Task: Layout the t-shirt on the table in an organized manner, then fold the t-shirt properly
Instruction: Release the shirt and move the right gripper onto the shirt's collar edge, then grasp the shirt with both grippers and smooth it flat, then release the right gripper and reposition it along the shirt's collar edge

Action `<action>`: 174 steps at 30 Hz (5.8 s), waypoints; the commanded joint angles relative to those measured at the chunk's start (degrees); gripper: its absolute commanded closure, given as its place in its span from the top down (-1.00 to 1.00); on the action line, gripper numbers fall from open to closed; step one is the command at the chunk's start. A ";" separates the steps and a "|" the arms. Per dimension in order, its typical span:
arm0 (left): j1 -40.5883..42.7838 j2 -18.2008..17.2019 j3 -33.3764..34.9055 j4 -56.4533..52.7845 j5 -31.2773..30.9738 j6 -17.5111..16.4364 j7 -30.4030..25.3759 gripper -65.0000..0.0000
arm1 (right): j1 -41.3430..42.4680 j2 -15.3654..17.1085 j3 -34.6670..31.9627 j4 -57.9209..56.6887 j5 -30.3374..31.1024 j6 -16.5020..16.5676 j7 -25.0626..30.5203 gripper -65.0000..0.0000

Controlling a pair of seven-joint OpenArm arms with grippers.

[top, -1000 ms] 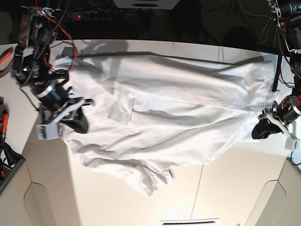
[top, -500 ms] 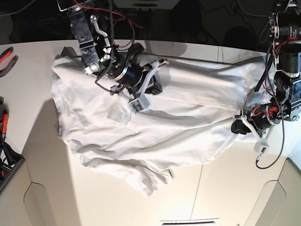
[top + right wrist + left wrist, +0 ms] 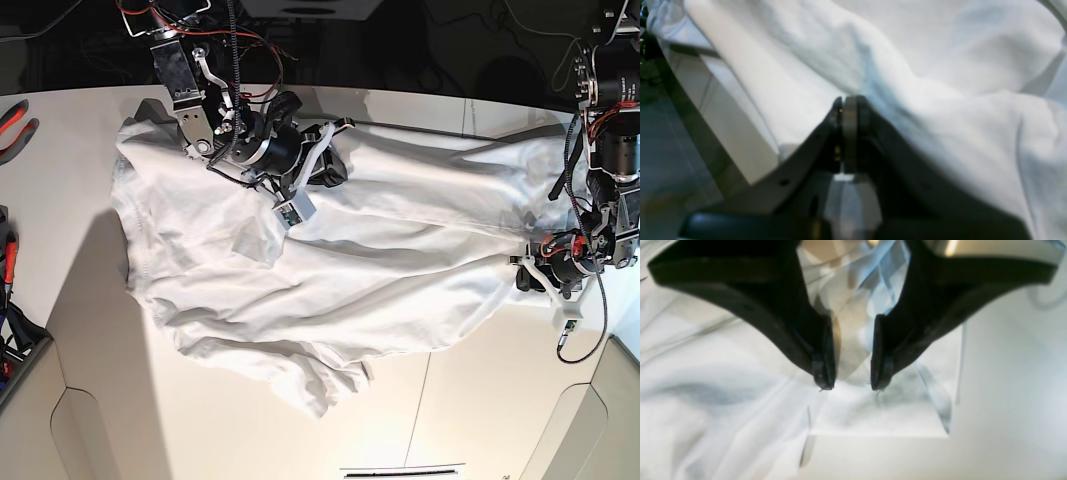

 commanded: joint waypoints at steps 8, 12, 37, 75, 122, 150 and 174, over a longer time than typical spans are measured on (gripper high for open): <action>-4.20 -5.29 -0.24 0.76 1.27 4.79 -1.22 -0.38 | -0.17 2.47 0.07 -0.46 -2.84 -1.95 -4.79 -1.00; -4.17 -5.22 -0.24 -0.81 -5.86 3.82 2.51 -0.30 | -0.17 3.43 0.07 -0.44 -2.84 -1.90 -4.79 -1.00; -3.08 -4.90 -0.24 -5.57 -12.07 -5.27 10.34 -0.13 | -0.15 5.75 0.15 -0.28 -2.78 -1.88 -5.20 -1.00; -12.31 -3.19 -0.35 -5.51 -4.17 3.39 -4.98 -1.00 | -0.22 5.75 0.15 -0.28 -2.84 -1.90 -6.58 -1.00; -3.23 -7.30 -0.35 -5.53 -1.90 0.87 -0.15 -0.25 | 0.15 3.08 0.07 31.61 0.66 -1.70 -11.21 -1.00; -1.29 -11.89 -0.35 -5.46 -25.81 -12.49 16.00 -0.24 | 0.26 -4.85 -12.70 6.73 -12.87 -7.34 -1.99 -1.00; -1.49 -10.97 -0.35 -5.46 -28.65 -12.49 12.15 -0.04 | 0.11 -4.85 -12.70 6.73 -12.87 -7.30 -2.21 -1.00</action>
